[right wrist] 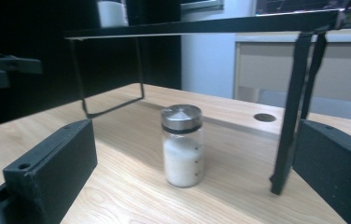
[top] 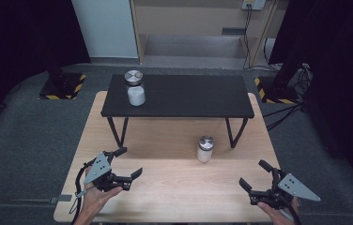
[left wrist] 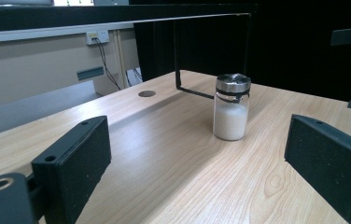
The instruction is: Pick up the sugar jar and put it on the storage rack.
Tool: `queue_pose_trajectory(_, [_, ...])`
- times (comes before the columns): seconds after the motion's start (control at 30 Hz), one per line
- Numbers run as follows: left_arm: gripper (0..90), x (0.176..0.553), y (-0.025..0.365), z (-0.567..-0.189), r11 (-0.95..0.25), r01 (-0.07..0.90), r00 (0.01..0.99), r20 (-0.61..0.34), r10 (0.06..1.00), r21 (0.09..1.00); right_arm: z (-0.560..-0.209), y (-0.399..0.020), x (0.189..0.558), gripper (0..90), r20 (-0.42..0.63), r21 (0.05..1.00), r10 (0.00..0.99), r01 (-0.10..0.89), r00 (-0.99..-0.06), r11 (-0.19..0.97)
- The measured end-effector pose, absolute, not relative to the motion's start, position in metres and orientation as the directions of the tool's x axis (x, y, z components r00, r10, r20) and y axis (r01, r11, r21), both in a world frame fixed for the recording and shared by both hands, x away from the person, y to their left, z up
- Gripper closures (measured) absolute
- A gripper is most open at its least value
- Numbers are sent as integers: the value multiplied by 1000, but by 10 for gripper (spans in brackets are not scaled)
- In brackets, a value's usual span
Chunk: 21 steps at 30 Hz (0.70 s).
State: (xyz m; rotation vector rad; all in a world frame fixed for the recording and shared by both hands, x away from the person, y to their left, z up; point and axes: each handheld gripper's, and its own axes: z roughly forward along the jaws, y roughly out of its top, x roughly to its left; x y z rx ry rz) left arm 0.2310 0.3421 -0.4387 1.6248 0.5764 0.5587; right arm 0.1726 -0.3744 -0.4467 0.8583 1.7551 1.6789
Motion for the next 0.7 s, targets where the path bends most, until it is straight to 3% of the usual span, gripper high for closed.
queue_pose_trajectory(0.27, [53, 232, 343, -439, -112, 70, 762, 19, 647, 991, -426, -382, 174, 6, 38, 994, 739, 99, -673, 39])
queue_pose_trajectory(0.7, [54, 232, 346, -441, -107, 82, 753, 9, 658, 991, -343, -388, 177, 8, -12, 990, 723, 96, -690, 108])
